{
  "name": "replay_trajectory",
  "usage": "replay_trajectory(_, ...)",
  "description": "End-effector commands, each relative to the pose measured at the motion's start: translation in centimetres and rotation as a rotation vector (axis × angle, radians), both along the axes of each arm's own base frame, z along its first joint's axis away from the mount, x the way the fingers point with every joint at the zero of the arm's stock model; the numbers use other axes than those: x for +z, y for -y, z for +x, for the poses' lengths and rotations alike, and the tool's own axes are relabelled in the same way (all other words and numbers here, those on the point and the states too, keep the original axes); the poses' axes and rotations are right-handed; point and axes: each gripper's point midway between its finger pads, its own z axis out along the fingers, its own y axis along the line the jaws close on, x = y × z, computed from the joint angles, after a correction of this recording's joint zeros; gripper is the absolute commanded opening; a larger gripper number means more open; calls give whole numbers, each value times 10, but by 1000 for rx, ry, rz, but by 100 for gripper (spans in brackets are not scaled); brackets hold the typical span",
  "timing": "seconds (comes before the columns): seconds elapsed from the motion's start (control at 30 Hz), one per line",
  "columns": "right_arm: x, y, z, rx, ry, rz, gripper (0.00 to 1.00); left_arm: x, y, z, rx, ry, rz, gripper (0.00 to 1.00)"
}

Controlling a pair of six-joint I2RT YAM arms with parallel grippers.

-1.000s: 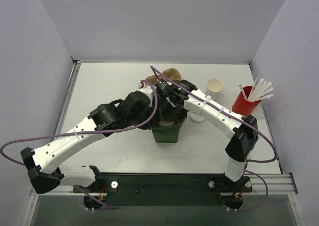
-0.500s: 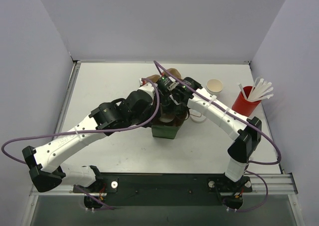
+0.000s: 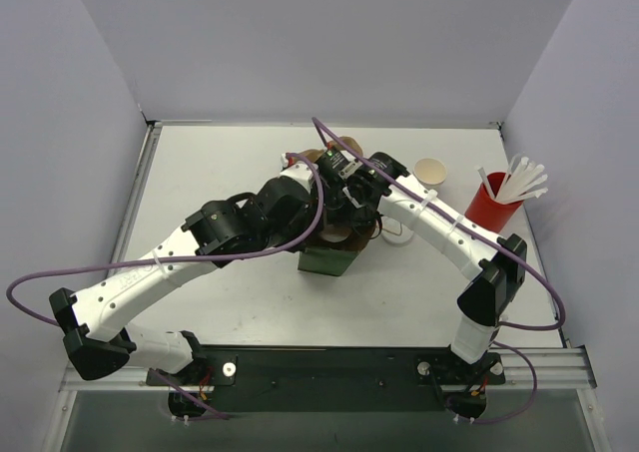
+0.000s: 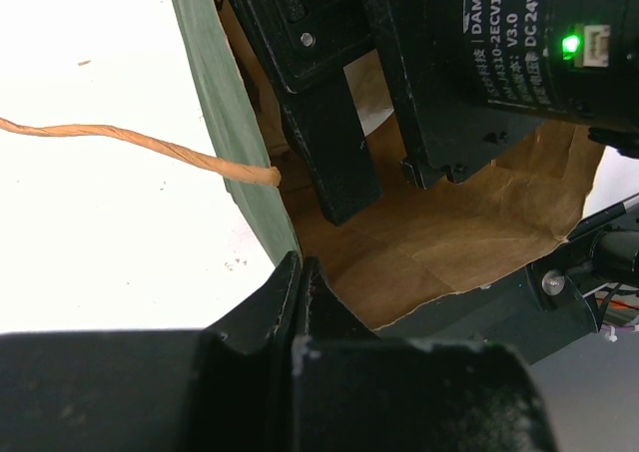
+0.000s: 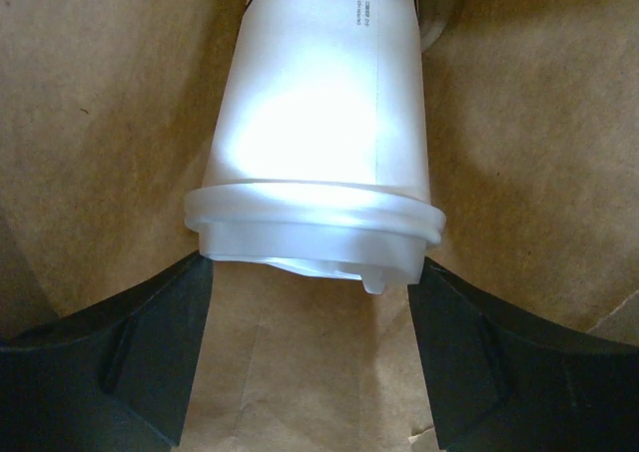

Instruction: Pack the takeout coffee

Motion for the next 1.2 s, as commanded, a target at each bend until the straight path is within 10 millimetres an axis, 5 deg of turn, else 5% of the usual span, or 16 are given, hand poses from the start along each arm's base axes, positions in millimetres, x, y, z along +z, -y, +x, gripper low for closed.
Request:
replay_trajectory(0.0, 51, -1, -13, 20, 106, 87, 60, -7, -13, 20, 131, -17, 21, 0)
replay_trajectory(0.43, 59, -1, -12, 8, 136, 109, 59, -26, -22, 16, 142, -39, 58, 0)
replay_trajectory(0.77, 52, -5, -19, 22, 129, 93, 59, -14, -18, 28, 187, -41, -37, 0)
replay_trajectory(1.17, 90, -9, 3, -1, 239, 133, 59, -6, -13, 23, 112, -8, 20, 0)
